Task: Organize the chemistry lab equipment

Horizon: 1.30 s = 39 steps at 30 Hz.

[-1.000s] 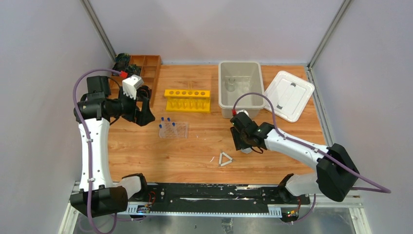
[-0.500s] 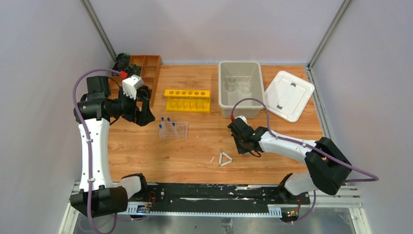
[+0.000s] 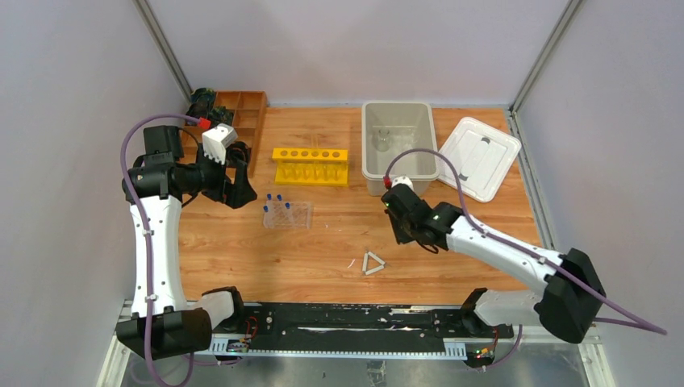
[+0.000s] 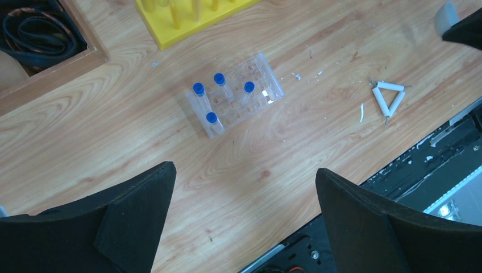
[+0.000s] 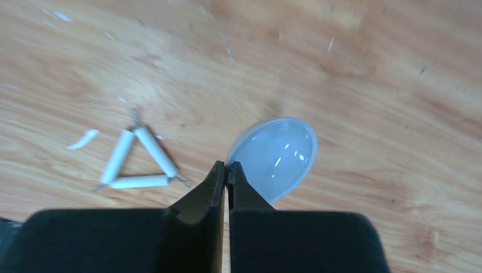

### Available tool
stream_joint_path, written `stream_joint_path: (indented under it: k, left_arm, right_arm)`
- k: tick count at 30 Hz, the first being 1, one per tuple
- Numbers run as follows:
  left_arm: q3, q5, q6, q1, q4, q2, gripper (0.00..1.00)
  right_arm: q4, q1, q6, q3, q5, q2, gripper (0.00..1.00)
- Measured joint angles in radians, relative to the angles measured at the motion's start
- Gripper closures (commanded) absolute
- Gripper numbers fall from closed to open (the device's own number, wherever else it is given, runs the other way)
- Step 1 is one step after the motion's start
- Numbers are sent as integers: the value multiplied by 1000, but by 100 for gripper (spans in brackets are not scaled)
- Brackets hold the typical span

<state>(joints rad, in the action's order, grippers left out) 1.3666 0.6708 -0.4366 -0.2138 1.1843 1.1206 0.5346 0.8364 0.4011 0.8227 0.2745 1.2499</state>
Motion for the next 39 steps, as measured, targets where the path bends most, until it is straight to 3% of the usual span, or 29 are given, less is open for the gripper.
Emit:
stream_joint_path:
  k: [10,18,28,39]
  left_arm:
    - [0,0,2,0,0,-10,0]
    - [0,0,2,0,0,-18,0]
    - [0,-3,0,0,0,-19,0]
    - [0,-3,-1,0,0,-19,0]
  right_arm:
    - [139,0,-106,465,14,-76,100]
    - [175,-123,-195,743,-4,129,100]
    - [175,-356,-231,858,-92,527,100]
    - [139,-406,-232,894,-113,686,100]
